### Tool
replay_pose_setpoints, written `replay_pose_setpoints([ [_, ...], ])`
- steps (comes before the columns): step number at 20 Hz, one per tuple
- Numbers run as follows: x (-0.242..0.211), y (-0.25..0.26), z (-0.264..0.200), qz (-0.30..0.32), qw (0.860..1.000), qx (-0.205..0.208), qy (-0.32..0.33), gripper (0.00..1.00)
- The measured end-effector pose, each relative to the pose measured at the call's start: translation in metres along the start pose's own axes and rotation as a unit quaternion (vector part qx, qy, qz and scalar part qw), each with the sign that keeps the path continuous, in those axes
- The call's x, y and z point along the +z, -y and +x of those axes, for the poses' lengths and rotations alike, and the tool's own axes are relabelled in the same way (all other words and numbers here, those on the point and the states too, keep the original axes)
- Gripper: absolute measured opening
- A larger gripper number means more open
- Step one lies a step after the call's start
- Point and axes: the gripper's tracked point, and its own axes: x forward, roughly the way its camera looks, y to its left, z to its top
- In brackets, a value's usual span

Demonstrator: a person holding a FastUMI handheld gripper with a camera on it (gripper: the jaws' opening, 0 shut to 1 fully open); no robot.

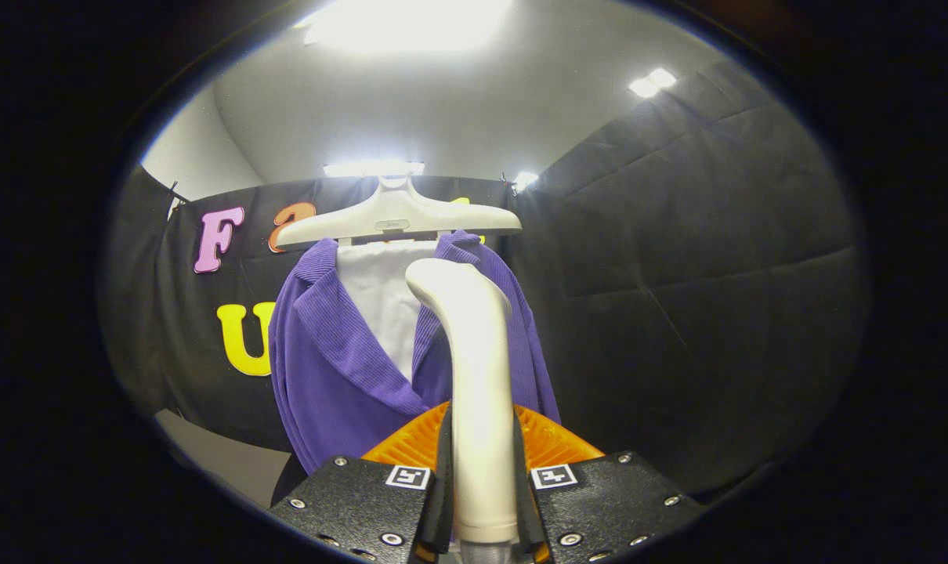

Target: Iron the clothes twice with a garment steamer, once on the left side and once on the right side.

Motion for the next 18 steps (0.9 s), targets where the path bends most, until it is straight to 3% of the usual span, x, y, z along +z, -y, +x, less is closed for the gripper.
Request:
replay_pose_setpoints([
  [9,-0.007,-0.002,0.042,-0.046,0.999,-0.017,0.017,0.32],
  [18,-0.038,0.006,0.042,-0.027,0.999,-0.019,0.000,0.32],
])
